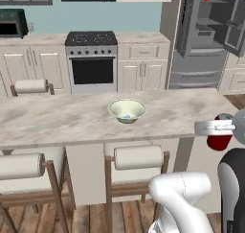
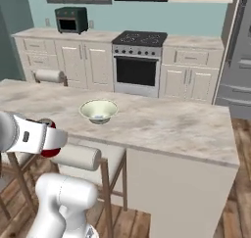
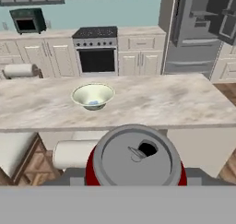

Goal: Open the fridge, grab two sodas, and place both sodas inside the bowl with ice on the dining counter.

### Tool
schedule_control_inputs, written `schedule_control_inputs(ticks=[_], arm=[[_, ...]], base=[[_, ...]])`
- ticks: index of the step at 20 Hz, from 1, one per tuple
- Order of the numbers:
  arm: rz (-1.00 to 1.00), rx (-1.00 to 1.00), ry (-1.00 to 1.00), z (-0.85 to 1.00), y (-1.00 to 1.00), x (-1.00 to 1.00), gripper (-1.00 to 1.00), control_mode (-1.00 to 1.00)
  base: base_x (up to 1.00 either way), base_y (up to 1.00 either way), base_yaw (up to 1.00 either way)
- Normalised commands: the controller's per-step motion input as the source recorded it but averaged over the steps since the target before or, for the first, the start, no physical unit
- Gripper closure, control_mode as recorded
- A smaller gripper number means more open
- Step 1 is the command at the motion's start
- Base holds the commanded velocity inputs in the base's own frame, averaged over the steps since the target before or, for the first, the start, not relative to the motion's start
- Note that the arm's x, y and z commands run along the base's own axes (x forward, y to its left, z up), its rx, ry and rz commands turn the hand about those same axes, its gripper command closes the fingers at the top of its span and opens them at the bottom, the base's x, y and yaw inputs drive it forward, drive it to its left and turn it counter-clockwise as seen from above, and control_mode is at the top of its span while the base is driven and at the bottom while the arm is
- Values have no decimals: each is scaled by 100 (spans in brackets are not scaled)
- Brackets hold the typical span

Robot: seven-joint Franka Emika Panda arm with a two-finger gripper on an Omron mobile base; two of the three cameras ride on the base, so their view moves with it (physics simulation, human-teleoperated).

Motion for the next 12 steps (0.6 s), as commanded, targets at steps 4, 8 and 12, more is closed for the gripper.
schedule_control_inputs(ticks=[4,8,12], arm=[[0,0,0,0,0,0,100,100],[0,0,0,0,0,0,100,100],[-5,0,2,0,6,23,100,-100]], base=[[57,40,-50],[66,46,-41],[56,24,-20]])
